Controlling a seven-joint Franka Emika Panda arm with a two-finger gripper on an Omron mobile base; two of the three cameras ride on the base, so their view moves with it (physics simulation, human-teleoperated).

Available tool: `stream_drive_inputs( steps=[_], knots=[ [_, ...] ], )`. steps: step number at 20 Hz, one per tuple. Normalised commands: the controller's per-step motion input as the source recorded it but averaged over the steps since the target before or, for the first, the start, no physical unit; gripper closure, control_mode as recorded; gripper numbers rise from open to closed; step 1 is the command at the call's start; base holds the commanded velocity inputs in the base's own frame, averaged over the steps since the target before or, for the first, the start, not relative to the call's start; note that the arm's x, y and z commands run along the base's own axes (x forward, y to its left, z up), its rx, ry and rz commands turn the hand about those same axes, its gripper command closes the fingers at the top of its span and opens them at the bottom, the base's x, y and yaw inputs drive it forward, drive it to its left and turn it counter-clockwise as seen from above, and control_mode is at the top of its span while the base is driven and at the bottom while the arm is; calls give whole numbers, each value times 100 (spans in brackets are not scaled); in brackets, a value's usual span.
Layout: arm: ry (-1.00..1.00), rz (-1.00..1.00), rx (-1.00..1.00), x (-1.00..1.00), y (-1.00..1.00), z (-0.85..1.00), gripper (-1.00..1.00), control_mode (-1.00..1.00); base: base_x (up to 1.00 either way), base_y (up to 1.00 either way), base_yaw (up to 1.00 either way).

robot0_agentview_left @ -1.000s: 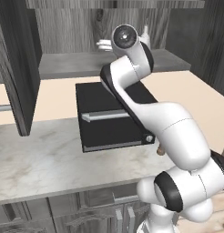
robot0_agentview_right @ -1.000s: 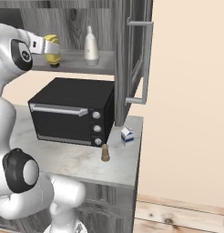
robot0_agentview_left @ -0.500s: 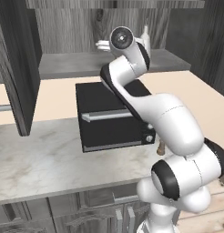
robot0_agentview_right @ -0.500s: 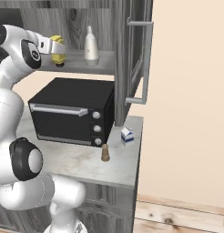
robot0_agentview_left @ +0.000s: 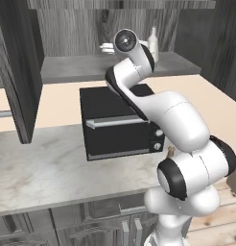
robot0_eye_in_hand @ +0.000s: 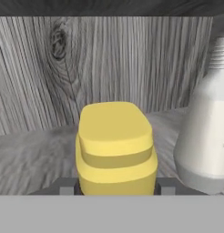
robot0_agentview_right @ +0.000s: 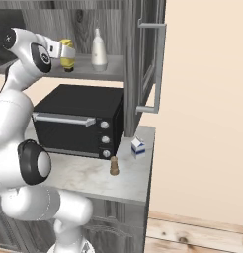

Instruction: There are various items on the counter. Only move the condiments/shakers into the cabinet.

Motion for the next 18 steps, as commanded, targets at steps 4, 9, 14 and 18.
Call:
stream_drive_inputs(
  steps=[4,9,14,18],
  knots=[
    [2,0,0,9,0,-11,100,-100,0,0,0],
    [1,0,0,2,0,-1,100,-100,0,0,0],
    [0,0,0,0,0,0,-100,-100,0,0,0],
    [0,0,0,0,0,0,-100,-100,0,0,0]
  ],
)
